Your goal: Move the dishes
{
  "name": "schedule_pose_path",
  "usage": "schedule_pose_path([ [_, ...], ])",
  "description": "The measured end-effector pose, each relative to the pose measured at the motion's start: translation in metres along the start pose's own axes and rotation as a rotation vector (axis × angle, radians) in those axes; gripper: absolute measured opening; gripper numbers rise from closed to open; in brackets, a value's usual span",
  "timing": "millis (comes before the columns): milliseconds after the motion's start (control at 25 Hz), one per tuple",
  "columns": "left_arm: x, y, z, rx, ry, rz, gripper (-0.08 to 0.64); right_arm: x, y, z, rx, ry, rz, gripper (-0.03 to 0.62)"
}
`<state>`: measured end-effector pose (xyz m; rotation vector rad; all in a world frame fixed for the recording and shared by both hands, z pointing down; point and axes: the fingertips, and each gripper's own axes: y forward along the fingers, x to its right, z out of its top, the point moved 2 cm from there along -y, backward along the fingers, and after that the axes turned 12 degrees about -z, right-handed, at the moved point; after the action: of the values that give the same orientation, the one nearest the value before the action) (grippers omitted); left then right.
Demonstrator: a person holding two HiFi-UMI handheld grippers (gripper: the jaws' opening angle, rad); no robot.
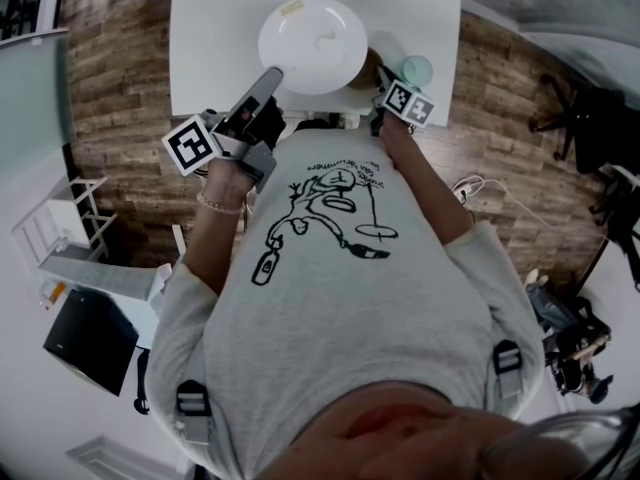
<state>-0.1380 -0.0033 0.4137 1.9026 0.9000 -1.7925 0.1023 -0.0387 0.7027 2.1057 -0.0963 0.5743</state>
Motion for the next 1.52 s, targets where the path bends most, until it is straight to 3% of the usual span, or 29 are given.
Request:
schedule_pose_path([
  [680,-0.010,0.000,0.003,0.000,-0.008,0.017,0.009,-0.010,-0.012,0.005,-0.030,0.038,0.041,0.156],
  [1280,-0.032,-0.008,0.002,0.006,-0.005,0.045,0.009,-0.010,-0.052,0.008,-0.048,-0.013,0.022,0.153],
  [1520,-0.057,-0.016,0.003,0.012,-0.015,0.082,0.009,-0.016,-0.063,0.014,-0.027,-0.049,0.049,0.078],
])
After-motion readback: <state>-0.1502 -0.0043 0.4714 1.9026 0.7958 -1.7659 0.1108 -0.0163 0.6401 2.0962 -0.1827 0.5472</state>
